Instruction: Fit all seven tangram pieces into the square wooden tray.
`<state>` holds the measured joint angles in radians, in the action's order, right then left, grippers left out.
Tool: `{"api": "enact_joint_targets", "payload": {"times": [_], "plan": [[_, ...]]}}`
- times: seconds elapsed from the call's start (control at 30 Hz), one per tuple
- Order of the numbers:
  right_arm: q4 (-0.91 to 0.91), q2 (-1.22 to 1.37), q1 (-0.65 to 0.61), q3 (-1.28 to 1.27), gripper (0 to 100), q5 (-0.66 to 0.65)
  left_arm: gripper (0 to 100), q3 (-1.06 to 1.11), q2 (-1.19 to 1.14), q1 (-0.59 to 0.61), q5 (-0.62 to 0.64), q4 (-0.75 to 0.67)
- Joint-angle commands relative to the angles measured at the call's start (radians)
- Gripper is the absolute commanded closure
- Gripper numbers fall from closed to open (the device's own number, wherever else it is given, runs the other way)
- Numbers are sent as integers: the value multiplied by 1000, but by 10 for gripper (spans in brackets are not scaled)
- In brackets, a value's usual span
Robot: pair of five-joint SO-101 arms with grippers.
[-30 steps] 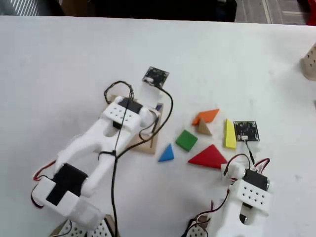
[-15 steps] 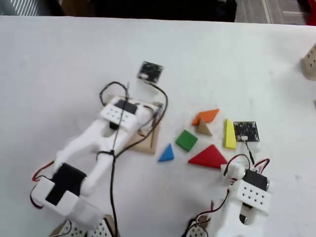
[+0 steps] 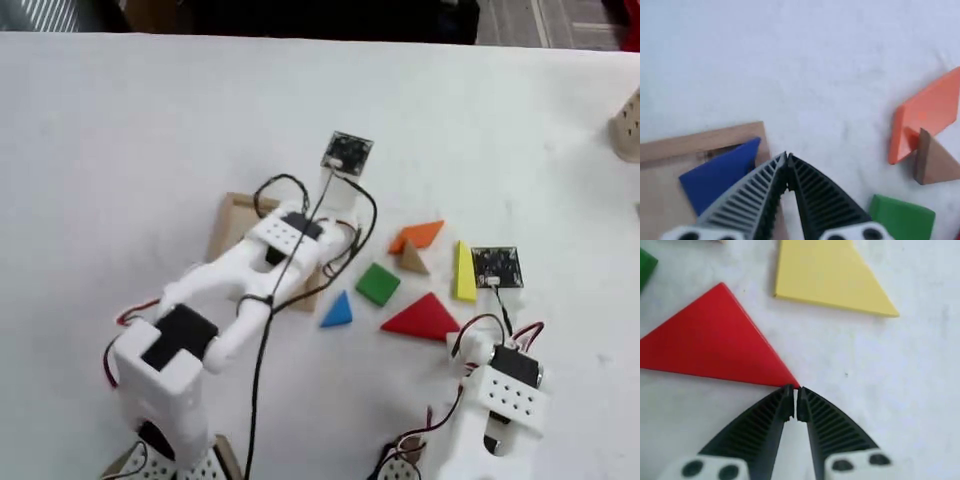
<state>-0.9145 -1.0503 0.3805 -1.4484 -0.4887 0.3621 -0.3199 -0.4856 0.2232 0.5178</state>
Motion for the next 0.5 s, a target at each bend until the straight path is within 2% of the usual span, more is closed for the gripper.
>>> {"api": "enact_joint_targets", "payload": {"times": [0.0,0.2,0.47], "plan": [[19,-16,-10,8,978,-26,978,-72,8,79,-6,63],[19,-16,-10,5,978,-64,978,-69,35,120,-12,127],[18,-15,-10,5,978,-68,977,46,94,148,-12,118]]}}
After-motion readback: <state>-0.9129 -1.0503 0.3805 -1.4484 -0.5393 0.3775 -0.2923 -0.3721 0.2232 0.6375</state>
